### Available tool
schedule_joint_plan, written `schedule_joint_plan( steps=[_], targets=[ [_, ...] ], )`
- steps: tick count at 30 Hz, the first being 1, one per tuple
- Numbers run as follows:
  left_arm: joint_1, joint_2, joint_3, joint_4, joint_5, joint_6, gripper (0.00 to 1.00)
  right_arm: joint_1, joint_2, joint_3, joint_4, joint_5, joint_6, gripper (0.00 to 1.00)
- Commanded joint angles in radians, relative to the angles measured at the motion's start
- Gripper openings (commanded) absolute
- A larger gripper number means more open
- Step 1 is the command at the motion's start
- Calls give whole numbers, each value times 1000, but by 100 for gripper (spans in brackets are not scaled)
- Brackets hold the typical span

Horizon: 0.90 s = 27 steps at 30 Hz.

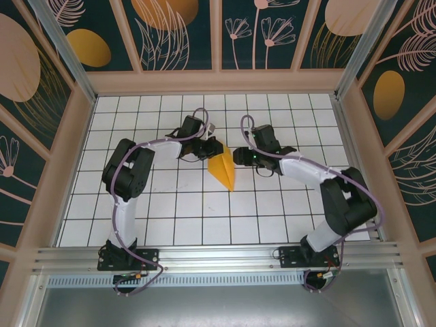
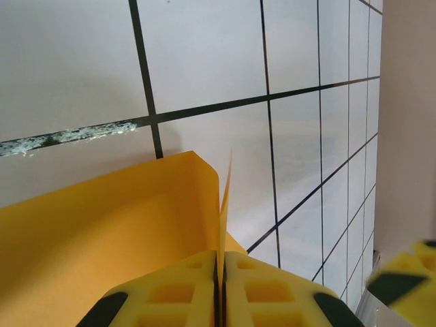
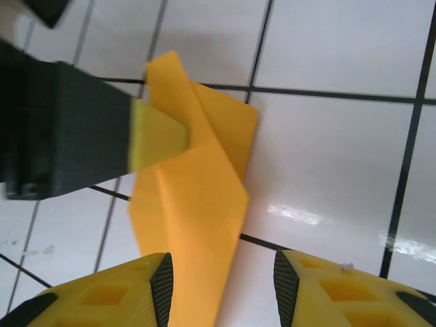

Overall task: Fold a paper plane with a square sheet of paper (fold left side to right side)
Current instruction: Turn over the paper at the center of the table.

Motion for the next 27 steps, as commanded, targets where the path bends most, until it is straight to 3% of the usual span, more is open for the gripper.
schedule_joint_plan(
  steps=[1,9,15,22,27],
  targets=[
    [-4,-63,6,-10,-6,-45,13,83,-39,-14,-70,171,9,48],
    [-4,-68,7,-23,0,-44,13,212,59,31,-87,295,35,51],
    [-4,-59,7,-23,0,-43,14,254,151,94,-132,394,16,53],
    [-4,-53,10,-26,6,-43,16,291,230,160,-177,491,-1,51],
    [-4,-53,14,-32,8,-39,18,296,258,178,-202,531,-5,45]
  ],
)
